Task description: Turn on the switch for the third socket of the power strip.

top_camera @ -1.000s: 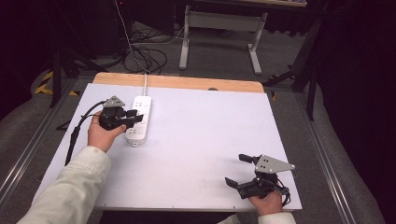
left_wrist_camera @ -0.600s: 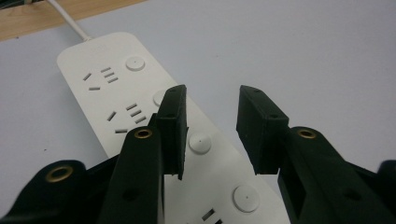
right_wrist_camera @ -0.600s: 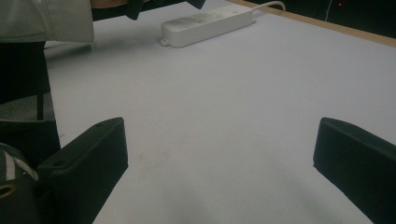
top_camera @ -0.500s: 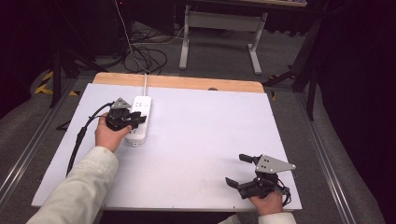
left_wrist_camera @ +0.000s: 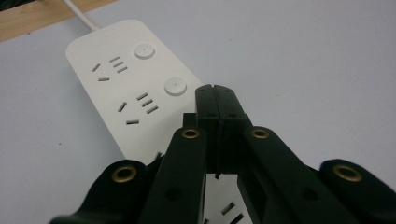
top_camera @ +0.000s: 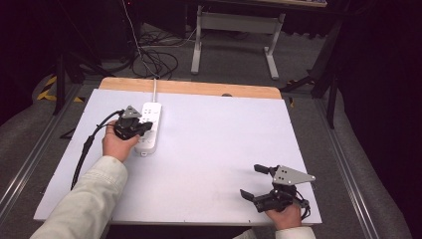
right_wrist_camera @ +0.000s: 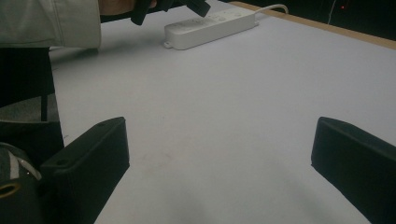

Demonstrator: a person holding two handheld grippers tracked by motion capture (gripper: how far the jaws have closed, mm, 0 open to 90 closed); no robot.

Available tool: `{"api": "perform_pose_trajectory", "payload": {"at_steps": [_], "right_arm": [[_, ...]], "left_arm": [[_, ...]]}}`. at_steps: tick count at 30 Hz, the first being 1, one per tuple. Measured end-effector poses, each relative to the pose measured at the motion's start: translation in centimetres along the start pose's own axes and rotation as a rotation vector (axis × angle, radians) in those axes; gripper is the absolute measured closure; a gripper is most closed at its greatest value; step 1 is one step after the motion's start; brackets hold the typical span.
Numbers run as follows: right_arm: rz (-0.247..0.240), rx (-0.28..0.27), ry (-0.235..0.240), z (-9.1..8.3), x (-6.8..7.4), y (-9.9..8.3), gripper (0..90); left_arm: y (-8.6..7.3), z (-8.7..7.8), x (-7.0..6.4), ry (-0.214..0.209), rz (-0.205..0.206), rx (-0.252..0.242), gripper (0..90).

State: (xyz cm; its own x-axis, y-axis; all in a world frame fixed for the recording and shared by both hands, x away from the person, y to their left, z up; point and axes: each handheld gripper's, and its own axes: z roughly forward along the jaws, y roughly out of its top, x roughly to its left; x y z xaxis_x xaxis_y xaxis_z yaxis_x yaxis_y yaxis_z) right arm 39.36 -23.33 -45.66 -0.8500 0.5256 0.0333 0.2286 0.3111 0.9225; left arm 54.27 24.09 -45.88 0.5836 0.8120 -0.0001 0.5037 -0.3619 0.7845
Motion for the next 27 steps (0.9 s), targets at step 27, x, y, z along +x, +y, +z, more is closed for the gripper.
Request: {"api": "perform_pose_trajectory", "payload": {"at_steps": [27], "right_arm": [[0.003,0.000,0.006,0.00,-0.01,-0.03,4.7]], "left_arm": [[-0.15,0.87,-0.29,0.015,-0.014,0.023,90.0]]}}
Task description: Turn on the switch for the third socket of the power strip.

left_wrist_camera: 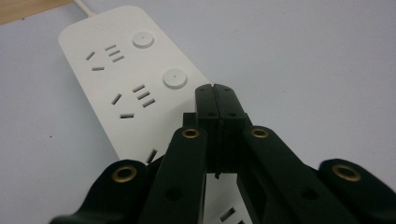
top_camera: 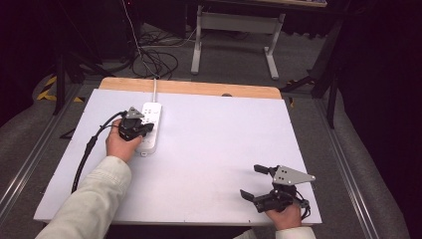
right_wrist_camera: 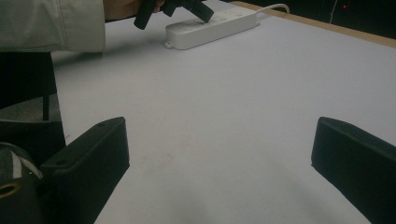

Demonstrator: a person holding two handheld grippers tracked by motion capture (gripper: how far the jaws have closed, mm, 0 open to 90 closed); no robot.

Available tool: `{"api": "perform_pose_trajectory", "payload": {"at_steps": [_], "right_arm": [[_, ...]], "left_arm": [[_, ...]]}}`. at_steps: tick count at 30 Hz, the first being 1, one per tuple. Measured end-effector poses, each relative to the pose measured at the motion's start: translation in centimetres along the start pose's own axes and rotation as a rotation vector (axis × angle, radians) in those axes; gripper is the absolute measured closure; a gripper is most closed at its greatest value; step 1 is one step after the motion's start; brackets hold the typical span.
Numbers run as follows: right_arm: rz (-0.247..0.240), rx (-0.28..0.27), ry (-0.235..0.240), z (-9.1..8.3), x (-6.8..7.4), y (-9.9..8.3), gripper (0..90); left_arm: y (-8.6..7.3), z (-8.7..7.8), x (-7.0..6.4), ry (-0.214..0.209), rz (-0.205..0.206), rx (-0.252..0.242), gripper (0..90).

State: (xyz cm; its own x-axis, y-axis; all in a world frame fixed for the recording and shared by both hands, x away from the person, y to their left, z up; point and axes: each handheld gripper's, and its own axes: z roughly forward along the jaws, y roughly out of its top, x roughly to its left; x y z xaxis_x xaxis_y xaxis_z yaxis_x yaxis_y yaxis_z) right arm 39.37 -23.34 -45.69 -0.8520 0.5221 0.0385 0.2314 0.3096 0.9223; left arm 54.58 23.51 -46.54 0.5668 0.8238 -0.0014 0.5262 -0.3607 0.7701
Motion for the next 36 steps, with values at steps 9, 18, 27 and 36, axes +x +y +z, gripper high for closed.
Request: {"api": "perform_pose_trajectory", "payload": {"at_steps": [9,18,27,36], "right_arm": [[-0.003,0.001,-0.001,-0.01,0.02,0.00,4.7],[-0.004,0.002,-0.001,-0.02,0.03,-0.01,4.8],[-0.004,0.002,-0.001,-0.03,0.09,0.00,4.7],[-0.005,0.006,0.001,0.01,0.08,-0.04,4.8]], "left_arm": [[0.07,0.14,-0.25,-0.002,-0.035,0.006,90.0],[0.18,0.23,-0.28,0.001,-0.067,0.019,90.0],[0.19,0.28,-0.48,0.017,-0.063,0.024,90.0],[0.07,0.34,-0.53,0.024,-0.083,0.020,90.0]]}}
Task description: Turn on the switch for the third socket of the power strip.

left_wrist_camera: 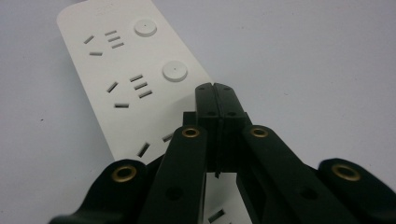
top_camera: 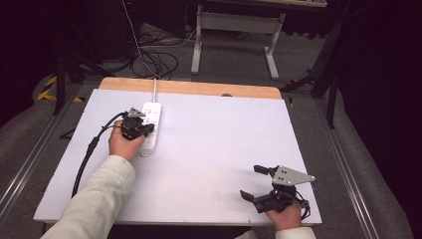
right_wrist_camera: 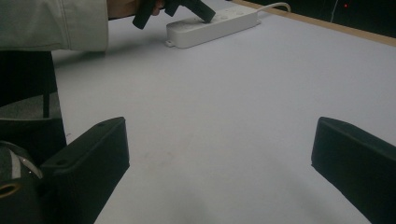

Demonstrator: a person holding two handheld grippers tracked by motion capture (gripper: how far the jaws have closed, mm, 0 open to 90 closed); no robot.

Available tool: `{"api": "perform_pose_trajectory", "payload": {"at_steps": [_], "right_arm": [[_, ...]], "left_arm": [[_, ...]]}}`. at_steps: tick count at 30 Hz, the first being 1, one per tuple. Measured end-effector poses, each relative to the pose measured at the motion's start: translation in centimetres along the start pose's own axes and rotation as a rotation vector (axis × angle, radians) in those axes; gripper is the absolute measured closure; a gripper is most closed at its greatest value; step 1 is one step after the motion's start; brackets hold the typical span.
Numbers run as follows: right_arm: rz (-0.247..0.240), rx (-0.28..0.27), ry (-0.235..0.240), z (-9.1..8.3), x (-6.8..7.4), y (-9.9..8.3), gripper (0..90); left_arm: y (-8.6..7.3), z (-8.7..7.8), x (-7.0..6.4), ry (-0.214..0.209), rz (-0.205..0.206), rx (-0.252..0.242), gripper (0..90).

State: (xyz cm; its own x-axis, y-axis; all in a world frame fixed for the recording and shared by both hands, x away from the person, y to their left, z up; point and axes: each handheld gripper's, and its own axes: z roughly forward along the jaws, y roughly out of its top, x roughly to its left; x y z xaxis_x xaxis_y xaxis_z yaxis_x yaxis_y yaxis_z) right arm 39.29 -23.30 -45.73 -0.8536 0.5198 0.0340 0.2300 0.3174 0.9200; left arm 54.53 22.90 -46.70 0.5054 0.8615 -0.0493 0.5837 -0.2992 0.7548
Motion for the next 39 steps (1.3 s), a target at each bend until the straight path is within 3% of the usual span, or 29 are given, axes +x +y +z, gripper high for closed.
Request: {"api": "perform_pose_trajectory", "payload": {"at_steps": [2,4,7,9,13,20,25,28,34,39], "right_arm": [[0.002,-0.001,0.000,0.0,0.0,0.0,4.7],[-0.002,-0.005,0.001,-0.1,0.0,0.0,4.7],[-0.003,-0.006,0.000,-0.1,0.0,0.0,4.7],[-0.002,-0.005,0.001,-0.1,0.0,0.0,4.7],[-0.003,-0.007,0.002,-0.2,0.1,0.0,4.6],[0.002,-0.010,-0.001,-0.3,0.1,0.0,4.7],[0.001,-0.012,-0.002,-0.4,0.2,0.0,4.6],[0.002,-0.015,-0.001,-0.3,0.0,0.0,4.6],[0.000,-0.012,-0.002,-0.3,0.1,0.0,4.7],[0.001,-0.011,-0.004,-0.3,0.1,0.0,4.6]], "left_arm": [[-0.2,0.0,0.1,0.003,0.000,-0.014,90.0],[-0.3,0.0,0.3,-0.008,-0.030,-0.023,90.0],[-0.1,0.1,-0.2,0.016,-0.003,-0.004,90.0],[0.0,0.0,-0.1,0.012,-0.023,0.001,90.0],[0.2,0.1,-0.6,0.039,0.022,0.020,90.0],[0.0,0.1,-0.4,0.024,0.000,0.007,90.0],[0.0,0.1,-0.7,0.027,0.036,-0.017,90.0],[0.3,-0.3,-0.9,0.015,0.037,-0.005,90.0],[0.7,-1.9,-0.4,0.014,0.017,-0.047,89.9],[1.1,-2.9,-0.7,-0.011,-0.003,-0.062,89.5]]}}
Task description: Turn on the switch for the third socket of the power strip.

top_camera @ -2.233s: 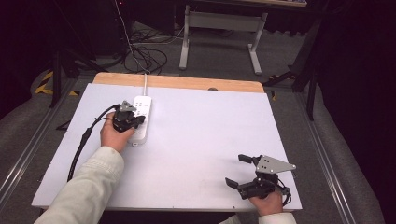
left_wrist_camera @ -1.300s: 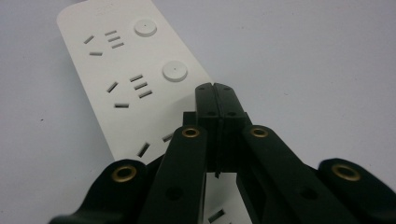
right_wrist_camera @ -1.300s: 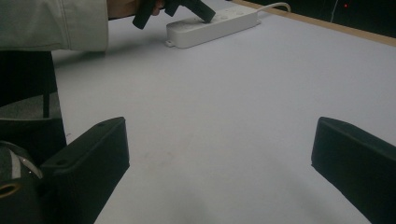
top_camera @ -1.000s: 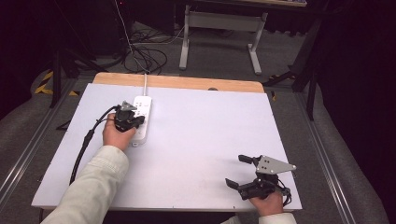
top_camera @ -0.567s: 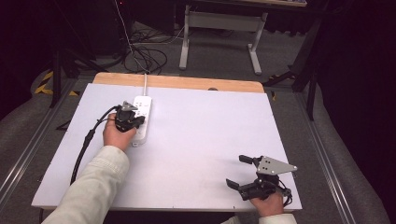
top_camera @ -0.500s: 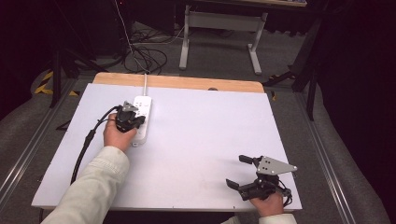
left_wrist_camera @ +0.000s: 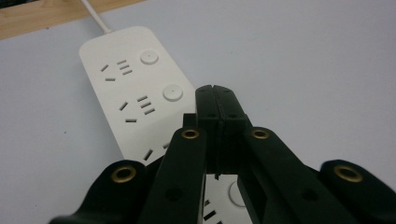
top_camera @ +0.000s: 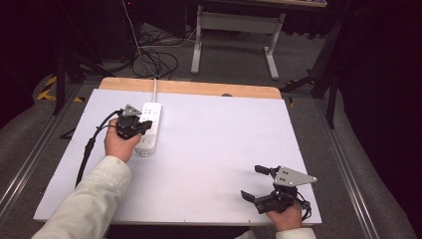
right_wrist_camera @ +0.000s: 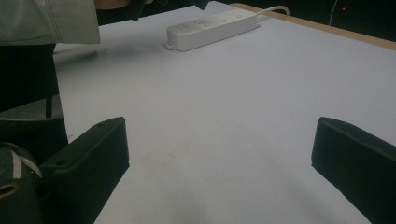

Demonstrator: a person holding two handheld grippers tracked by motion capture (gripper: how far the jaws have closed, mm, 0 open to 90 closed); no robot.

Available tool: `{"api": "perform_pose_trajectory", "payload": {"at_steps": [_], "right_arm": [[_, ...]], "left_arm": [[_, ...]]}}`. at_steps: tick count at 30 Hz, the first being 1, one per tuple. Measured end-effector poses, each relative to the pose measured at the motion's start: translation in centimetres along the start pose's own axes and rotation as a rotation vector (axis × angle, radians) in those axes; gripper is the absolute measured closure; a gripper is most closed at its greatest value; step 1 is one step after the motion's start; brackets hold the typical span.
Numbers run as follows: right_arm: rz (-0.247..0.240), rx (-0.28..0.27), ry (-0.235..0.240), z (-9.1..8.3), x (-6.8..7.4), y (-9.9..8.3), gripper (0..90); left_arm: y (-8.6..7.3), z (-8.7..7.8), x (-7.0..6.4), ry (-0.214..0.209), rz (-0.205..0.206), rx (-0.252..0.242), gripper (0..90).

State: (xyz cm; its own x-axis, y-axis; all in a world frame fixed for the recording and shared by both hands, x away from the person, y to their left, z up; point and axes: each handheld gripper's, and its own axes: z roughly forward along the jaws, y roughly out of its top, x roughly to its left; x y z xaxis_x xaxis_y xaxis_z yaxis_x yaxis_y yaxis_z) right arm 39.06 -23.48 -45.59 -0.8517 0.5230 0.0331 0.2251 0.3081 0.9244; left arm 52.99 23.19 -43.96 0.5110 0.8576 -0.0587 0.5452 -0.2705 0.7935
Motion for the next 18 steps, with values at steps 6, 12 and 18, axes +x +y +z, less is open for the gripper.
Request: {"api": "perform_pose_trajectory", "payload": {"at_steps": [6,12,18], "right_arm": [[0.001,0.000,0.001,0.1,0.0,0.0,4.6],[-0.001,0.003,0.001,0.1,0.0,0.0,4.6],[0.002,0.000,-0.001,0.1,0.0,0.0,4.6]], "left_arm": [[0.7,-1.1,-0.5,-0.030,0.000,-0.008,82.0],[1.2,-1.9,-1.0,-0.044,0.007,-0.043,81.0],[1.2,-2.3,-1.1,-0.059,0.004,-0.035,68.7]]}}
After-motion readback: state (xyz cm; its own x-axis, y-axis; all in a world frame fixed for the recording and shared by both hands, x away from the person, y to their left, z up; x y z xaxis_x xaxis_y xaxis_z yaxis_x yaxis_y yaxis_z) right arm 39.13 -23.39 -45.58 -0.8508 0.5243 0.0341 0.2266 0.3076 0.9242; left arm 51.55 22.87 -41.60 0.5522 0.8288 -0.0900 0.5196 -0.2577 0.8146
